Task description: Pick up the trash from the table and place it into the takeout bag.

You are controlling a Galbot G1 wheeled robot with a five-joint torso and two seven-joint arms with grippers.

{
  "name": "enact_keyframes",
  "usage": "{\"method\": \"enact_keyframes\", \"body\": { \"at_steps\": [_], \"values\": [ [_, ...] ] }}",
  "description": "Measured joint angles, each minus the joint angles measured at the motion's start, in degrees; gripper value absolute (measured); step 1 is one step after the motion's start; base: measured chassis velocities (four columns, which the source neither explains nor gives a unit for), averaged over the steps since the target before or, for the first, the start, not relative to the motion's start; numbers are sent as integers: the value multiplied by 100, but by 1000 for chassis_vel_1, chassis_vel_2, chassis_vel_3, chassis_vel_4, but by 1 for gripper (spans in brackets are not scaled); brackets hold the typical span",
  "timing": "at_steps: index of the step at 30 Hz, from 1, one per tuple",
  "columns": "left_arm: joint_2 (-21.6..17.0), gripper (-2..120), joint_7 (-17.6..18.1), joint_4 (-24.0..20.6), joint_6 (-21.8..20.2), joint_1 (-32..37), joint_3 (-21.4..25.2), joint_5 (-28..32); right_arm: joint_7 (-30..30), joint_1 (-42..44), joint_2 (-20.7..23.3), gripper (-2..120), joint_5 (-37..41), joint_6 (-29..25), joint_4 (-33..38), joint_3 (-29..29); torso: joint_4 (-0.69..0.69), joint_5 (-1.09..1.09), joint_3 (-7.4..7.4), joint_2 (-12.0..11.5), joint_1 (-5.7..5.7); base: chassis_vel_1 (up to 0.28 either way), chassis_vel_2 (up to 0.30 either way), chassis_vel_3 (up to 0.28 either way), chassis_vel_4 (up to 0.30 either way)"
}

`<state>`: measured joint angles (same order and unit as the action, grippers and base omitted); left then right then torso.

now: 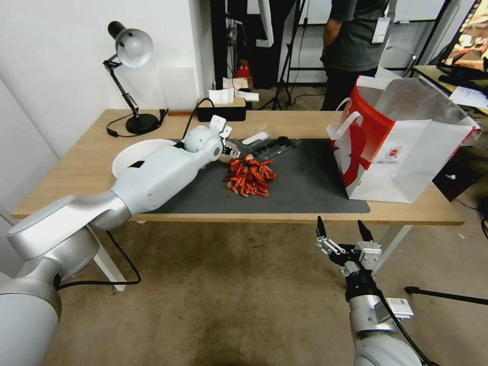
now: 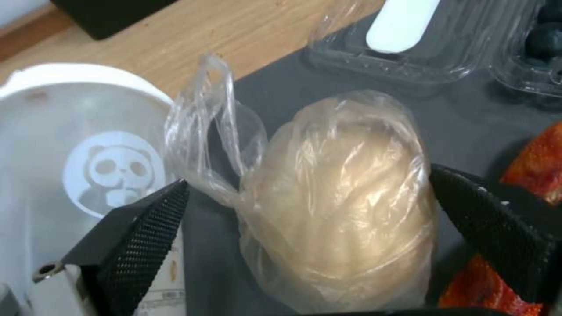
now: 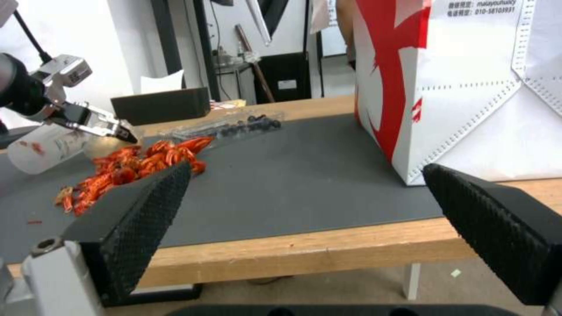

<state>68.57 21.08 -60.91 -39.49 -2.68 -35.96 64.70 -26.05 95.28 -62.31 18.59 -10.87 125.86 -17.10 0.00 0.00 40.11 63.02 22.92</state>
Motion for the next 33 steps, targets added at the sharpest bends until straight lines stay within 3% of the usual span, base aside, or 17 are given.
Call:
{"method": "enact_keyframes", "body": {
  "at_steps": [12,27,28,33],
  "values": [
    [54,99,67,30,-56,103,105,253,-6,-19,-14,100,1,0,-6,2,0,0,0,0,0,0,0,0,0],
    [155,44,313,143,-52,153,234,415,-7,6,8,100,1,-3,19,-7,0,0,0,0,0,0,0,0,0],
    [149,37,338,129,-48,162,258,431,-8,5,10,100,1,-4,19,-7,0,0,0,0,0,0,0,0,0],
    [104,24,359,-81,1,218,411,506,-7,4,9,100,3,-6,19,-5,0,0,0,0,0,0,0,0,0]
  ]
}}
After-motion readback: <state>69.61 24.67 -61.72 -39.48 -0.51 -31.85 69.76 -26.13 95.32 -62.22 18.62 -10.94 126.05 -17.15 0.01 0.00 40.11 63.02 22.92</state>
